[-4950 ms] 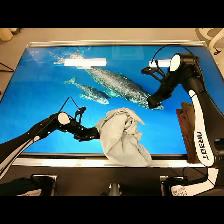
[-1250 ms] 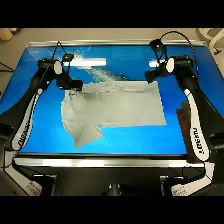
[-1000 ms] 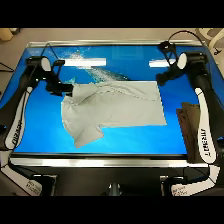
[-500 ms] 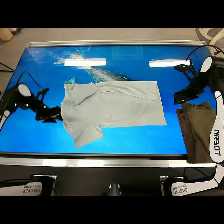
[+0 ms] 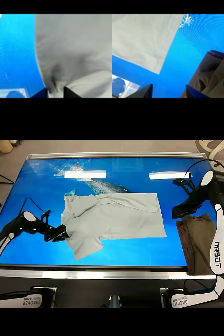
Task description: Fold the shirts.
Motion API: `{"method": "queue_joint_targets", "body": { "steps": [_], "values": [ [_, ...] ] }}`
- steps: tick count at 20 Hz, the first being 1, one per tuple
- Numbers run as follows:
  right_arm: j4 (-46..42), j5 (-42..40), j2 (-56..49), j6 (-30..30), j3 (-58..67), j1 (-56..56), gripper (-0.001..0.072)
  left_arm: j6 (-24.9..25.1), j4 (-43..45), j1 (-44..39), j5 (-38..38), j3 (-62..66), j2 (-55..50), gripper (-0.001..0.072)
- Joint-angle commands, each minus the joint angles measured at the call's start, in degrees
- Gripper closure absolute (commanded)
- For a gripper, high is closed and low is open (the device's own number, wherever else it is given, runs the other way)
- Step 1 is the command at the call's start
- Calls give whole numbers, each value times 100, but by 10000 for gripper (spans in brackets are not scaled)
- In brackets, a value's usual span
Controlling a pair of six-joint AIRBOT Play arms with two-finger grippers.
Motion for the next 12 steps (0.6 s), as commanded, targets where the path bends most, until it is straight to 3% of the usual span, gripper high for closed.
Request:
{"method": "queue_joint_targets", "body": {
  "steps": [1,3,4,5,12],
  "values": [
    [-103,199,-4,-17,-107,-4,280,-138,-24,-50,476,-42,-20,676],
    [13,455,0,-4,-494,-4,268,-114,-24,-50,483,-42,0,686],
    [232,632,2,-7,-776,-4,187,-83,-24,-50,485,-42,24,686],
    [446,616,42,-72,-1095,-4,172,24,-24,-50,496,-42,57,686],
    [415,-949,79,50,-2413,-4,222,55,-22,-52,494,-42,293,686]
  ]
}}
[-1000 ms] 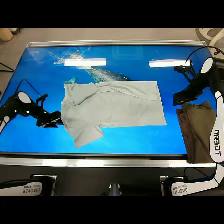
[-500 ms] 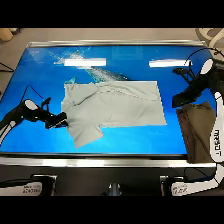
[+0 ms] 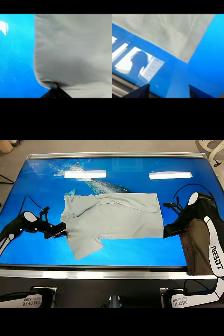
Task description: Fold the shirts.
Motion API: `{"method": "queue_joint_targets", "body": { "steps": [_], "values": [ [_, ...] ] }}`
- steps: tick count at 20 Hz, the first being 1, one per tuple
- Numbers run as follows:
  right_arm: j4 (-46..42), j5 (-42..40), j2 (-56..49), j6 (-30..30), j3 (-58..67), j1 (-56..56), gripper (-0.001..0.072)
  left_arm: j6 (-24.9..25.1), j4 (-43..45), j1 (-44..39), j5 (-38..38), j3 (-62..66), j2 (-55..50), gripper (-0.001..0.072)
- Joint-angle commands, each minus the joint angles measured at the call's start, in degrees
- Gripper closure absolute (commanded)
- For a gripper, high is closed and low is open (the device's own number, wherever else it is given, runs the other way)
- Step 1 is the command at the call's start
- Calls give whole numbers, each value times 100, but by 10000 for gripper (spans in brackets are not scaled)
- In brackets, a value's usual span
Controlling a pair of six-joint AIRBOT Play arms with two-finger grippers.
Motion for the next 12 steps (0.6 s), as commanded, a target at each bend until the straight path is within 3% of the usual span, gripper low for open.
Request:
{"method": "queue_joint_targets", "body": {
  "steps": [1,7,8,10,12],
  "values": [
    [153,-586,-105,107,-374,-2,221,24,-22,4,9,0,122,686],
    [492,-1095,-378,278,-374,-2,240,28,-20,4,7,0,162,686],
    [494,-1161,-378,337,-374,0,294,31,-20,4,7,0,170,686],
    [511,-1255,-378,345,-374,-2,308,114,-22,4,7,0,173,686],
    [511,-1325,-378,470,-374,0,465,114,-22,4,2,0,173,686]
  ]
}}
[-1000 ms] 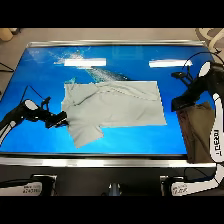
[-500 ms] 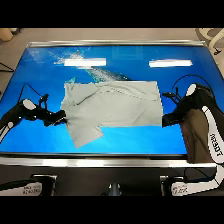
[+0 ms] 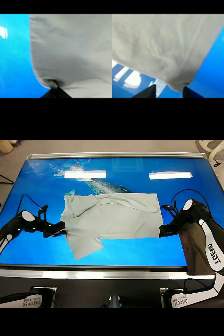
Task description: Fold the shirts.
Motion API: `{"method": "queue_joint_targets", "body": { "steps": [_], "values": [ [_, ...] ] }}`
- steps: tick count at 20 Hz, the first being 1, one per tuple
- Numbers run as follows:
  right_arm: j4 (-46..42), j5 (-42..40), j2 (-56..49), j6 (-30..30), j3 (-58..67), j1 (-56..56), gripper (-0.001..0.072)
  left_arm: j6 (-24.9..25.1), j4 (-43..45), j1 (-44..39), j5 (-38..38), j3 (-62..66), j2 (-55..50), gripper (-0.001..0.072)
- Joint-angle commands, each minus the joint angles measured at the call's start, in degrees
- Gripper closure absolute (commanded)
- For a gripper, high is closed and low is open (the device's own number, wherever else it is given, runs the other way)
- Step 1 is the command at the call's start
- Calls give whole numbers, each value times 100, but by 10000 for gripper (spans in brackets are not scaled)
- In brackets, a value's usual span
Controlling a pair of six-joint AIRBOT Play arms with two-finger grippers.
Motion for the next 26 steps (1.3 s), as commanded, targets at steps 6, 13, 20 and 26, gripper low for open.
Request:
{"method": "queue_joint_targets", "body": {
  "steps": [6,13,20,26],
  "values": [
    [68,-249,280,-114,44,4,693,164,31,7,-76,162,284,688],
    [-415,-1163,3300,-754,2227,-7,691,17,586,28,280,3473,2601,687],
    [-933,-2669,6161,-789,3077,-7,691,15,584,28,1353,5624,4266,688],
    [-953,-2105,6107,-785,3084,-7,691,15,592,28,684,5624,4203,689]
  ]
}}
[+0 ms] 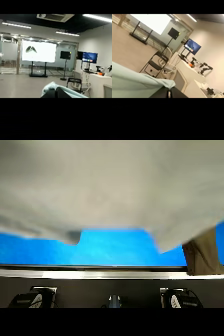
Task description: Fold the shirts.
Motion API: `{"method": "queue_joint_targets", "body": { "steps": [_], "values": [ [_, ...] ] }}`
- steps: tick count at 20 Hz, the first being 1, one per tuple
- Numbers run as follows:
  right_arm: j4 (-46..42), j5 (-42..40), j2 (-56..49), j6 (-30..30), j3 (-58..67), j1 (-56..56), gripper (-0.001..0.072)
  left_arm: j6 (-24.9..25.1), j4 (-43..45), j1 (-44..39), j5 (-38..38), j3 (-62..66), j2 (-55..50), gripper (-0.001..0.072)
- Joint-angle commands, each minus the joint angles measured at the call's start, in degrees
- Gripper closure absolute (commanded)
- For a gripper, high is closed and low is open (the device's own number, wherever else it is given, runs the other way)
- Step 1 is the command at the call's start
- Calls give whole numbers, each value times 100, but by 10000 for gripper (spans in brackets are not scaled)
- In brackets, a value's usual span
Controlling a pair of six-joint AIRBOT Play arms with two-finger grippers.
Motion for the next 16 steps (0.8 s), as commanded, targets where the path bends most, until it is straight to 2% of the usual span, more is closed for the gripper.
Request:
{"method": "queue_joint_targets", "body": {
  "steps": [1,5,7,9,12,16],
  "values": [
    [-39,380,13,20,39,0,690,-15,26,2,-328,83,-57,688],
    [-83,1716,-608,-127,37,0,690,-15,92,2,-1266,81,-647,688],
    [-81,2542,-1292,-328,15,0,690,-7,90,2,-1976,-28,-1215,687],
    [-50,3021,-2173,-323,-177,2,691,107,90,0,-2398,-437,-1836,687],
    [-52,2605,-3598,-319,-691,7,691,245,79,-22,-2052,-1631,-2671,687],
    [70,1609,-5287,-299,-741,138,691,247,61,-238,-719,-2889,-3869,687]
  ]
}}
